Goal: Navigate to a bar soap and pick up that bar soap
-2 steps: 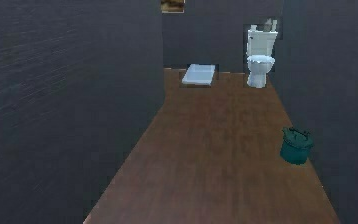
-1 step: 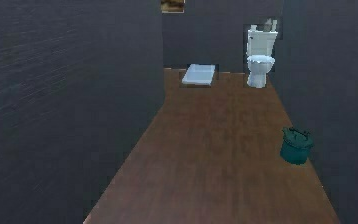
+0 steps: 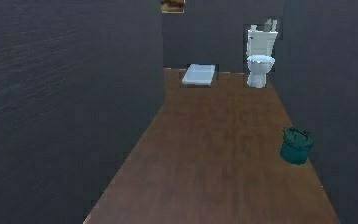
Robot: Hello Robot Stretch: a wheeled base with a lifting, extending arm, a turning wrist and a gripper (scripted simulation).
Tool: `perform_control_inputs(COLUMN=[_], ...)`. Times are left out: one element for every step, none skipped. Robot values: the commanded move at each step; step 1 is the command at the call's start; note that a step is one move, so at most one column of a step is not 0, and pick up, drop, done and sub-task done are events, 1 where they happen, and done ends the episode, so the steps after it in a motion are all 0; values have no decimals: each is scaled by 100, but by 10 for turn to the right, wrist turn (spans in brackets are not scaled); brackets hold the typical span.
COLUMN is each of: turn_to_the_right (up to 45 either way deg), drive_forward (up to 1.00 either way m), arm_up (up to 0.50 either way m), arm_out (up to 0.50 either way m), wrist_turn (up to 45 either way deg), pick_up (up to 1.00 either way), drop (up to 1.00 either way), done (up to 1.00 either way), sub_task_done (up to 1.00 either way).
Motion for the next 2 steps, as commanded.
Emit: perform_control_inputs(turn_to_the_right=[0,0], drive_forward=[0,0], arm_up=[10,0], arm_out=[0,0], wrist_turn=[0,0], pick_up=[0,0], drop=[0,0], done=[0,100], sub_task_done=[0,0])
